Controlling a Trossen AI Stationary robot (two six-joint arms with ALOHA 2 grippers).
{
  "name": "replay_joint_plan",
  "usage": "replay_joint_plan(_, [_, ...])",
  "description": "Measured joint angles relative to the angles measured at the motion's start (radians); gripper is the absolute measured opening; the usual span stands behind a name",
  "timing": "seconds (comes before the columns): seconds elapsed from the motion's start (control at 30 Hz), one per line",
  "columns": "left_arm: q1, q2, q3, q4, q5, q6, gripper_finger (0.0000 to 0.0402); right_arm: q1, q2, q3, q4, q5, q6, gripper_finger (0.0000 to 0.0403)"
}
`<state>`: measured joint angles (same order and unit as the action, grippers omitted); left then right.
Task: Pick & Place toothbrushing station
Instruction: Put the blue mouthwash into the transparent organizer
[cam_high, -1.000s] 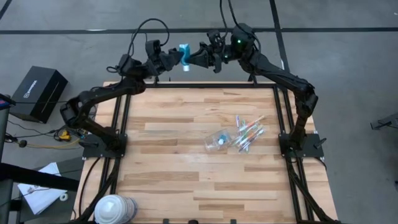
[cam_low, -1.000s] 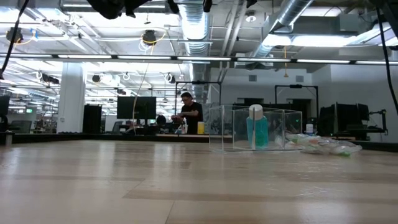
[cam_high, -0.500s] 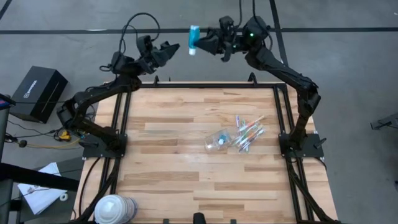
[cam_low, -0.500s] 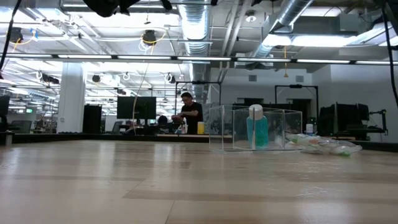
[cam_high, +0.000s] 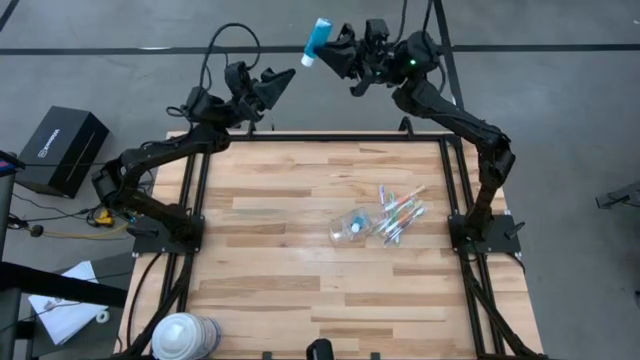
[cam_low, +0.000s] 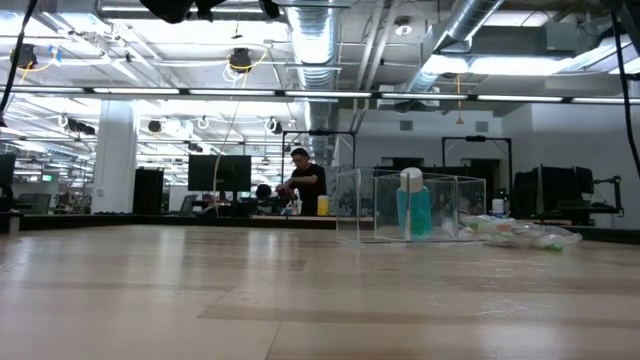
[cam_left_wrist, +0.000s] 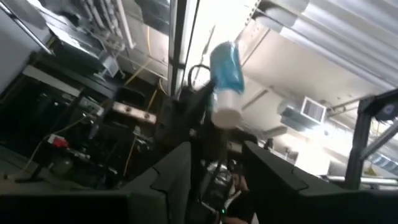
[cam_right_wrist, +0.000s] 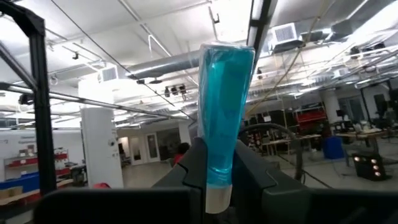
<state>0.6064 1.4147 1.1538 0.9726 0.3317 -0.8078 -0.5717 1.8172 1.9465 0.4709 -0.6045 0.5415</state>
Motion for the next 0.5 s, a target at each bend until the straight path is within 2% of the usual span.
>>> replay_joint_plan(0.2, [0.000, 0.000, 0.000, 0.035, -0.023, 0.000, 0.0159, 0.024, 0.030, 0.000, 0.033, 0.054, -0.022, 0.0035])
replay_joint_plan(0.5, [0.000, 0.000, 0.000, 0.067, -0.009, -0.008, 0.0171, 0.017, 0.065, -0.003, 0.080, 0.052, 0.043, 0.0035])
